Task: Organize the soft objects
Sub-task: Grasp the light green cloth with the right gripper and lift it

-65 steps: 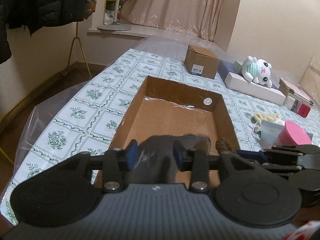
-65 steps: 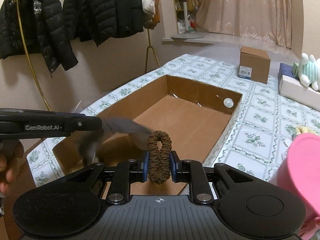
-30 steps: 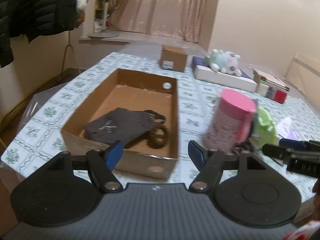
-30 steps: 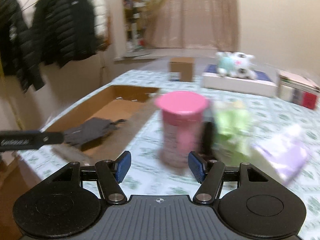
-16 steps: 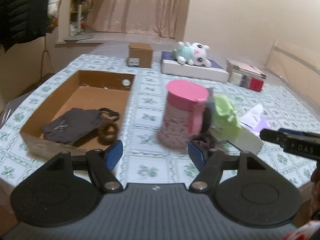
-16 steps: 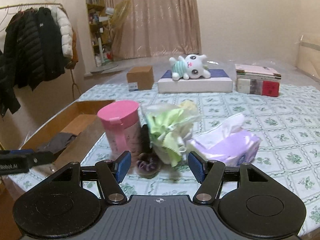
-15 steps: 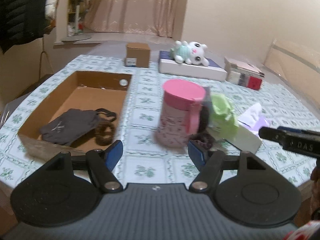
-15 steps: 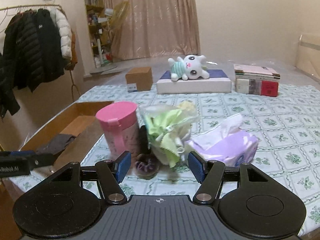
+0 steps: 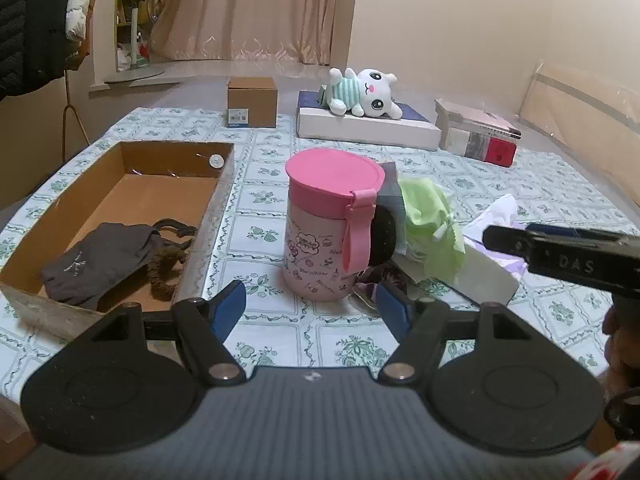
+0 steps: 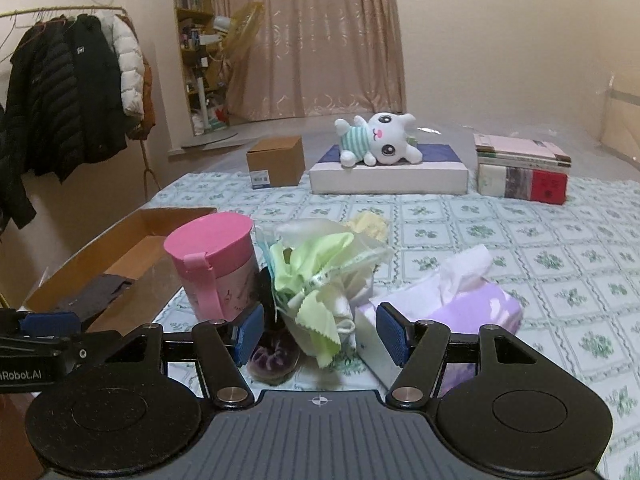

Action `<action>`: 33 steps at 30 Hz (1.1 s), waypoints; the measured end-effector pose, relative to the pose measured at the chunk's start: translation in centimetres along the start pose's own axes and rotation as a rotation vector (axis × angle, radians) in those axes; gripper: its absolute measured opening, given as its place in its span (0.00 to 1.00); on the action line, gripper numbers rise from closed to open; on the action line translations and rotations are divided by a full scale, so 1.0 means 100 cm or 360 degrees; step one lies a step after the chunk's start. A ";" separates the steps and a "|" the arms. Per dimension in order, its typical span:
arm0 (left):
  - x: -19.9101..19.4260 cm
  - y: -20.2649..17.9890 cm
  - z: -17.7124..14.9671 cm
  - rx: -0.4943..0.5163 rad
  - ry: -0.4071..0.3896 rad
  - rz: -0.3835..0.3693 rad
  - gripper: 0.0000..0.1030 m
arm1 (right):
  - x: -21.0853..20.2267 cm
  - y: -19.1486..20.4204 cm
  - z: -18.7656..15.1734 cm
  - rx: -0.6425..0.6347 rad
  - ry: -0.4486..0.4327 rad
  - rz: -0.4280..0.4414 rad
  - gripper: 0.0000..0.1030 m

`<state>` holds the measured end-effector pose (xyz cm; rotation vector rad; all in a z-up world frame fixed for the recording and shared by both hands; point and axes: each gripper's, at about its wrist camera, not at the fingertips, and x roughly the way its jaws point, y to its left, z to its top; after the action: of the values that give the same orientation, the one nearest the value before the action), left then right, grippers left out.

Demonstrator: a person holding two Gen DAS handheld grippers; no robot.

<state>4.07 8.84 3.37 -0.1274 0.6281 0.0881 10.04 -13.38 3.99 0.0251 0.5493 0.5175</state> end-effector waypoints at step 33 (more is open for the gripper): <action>0.044 -0.013 -0.014 0.0010 0.0111 -0.0102 0.67 | 0.043 -0.015 0.024 -0.0188 -0.0051 0.0056 0.03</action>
<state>6.92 7.52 -0.21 -0.1451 0.6930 0.0199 15.07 -12.37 3.67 -0.0693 0.4868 0.5824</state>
